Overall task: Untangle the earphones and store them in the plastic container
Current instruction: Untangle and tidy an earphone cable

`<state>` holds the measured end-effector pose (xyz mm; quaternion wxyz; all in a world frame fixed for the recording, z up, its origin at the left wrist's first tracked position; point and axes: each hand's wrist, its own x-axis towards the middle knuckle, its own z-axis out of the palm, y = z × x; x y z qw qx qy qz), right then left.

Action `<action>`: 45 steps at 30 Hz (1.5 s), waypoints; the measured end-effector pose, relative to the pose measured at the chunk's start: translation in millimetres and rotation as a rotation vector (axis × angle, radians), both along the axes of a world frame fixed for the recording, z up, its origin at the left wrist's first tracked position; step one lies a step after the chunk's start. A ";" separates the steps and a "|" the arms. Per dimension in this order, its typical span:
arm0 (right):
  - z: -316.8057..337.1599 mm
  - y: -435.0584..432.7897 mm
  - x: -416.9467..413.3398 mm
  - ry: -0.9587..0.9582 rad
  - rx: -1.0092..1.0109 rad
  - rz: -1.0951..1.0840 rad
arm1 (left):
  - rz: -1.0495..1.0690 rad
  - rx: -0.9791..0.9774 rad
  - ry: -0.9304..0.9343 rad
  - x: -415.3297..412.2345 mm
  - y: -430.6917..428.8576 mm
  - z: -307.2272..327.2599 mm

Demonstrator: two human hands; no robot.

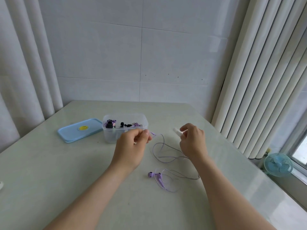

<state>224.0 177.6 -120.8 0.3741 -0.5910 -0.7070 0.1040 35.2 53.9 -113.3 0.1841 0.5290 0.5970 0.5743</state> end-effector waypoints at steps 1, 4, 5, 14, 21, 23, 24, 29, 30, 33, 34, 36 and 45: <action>3.7 -5.6 -3.8 0.106 -0.001 0.025 | -0.007 -0.009 -0.064 -0.6 0.6 0.6; 17.9 -25.2 -16.5 0.519 -0.113 0.198 | -0.003 -0.028 -0.232 -1.7 1.6 1.4; 22.3 -32.1 -20.7 0.654 -0.172 0.270 | -0.013 -0.025 -0.291 -2.2 2.3 1.6; 33.9 -60.7 -48.2 0.906 -0.348 0.412 | -0.186 -0.040 -0.555 0.4 -5.8 16.3; 34.3 -65.5 -50.8 1.137 -0.467 0.340 | -0.215 -0.006 -0.496 2.5 -9.8 18.1; 34.8 -65.5 -51.4 1.110 -0.475 0.358 | -0.218 -0.015 -0.452 3.7 -10.5 18.1; 35.1 -66.2 -51.7 1.086 -0.478 0.387 | -0.214 -0.023 -0.424 4.4 -10.9 17.6; 37.0 -74.0 -55.8 0.857 -0.366 0.480 | -0.140 0.000 -0.316 5.0 -12.3 15.3; 37.0 -74.6 -56.3 0.821 -0.329 0.478 | -0.116 0.016 -0.314 4.0 -12.3 15.5; 38.3 -76.3 -56.3 0.764 -0.245 0.474 | -0.081 0.052 -0.311 2.8 -12.7 16.0; 38.6 -77.1 -56.2 0.745 -0.216 0.477 | -0.075 0.061 -0.311 3.5 -12.9 16.1; 38.1 -79.1 -57.5 0.716 -0.153 0.496 | -0.073 0.083 -0.315 4.8 -12.3 16.0; 42.4 -85.0 -56.9 0.773 -0.267 0.625 | -0.087 0.086 -0.296 2.3 -10.1 14.2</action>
